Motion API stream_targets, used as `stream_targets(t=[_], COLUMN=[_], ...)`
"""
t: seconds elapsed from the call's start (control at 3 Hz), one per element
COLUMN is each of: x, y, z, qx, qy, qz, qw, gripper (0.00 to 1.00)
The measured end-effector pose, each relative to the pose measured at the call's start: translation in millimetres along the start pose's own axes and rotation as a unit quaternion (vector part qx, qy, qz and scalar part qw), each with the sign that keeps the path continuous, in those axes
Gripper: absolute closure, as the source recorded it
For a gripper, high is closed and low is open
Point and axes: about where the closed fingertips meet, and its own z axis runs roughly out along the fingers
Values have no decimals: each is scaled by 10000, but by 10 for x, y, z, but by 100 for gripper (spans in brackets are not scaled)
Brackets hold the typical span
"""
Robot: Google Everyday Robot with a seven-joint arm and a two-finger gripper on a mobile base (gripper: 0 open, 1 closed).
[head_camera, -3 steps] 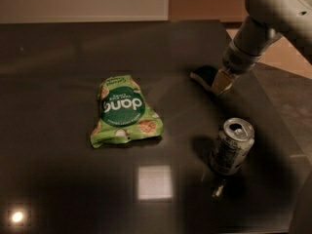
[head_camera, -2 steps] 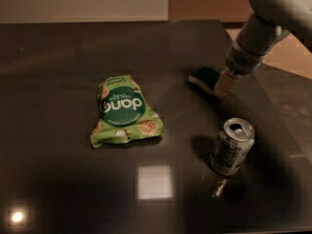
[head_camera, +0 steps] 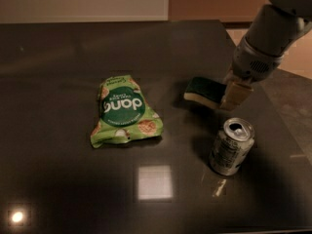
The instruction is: Move sponge near 7up can
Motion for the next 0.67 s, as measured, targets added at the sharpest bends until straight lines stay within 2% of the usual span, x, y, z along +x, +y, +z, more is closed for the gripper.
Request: stream_targets(t=[0.33, 0.67], x=[40, 115], y=[250, 355], z=[-13, 10], qx=[-157, -227], qy=[-4, -50], qz=[-616, -975], qw=[9980, 9950], gripper=[100, 83])
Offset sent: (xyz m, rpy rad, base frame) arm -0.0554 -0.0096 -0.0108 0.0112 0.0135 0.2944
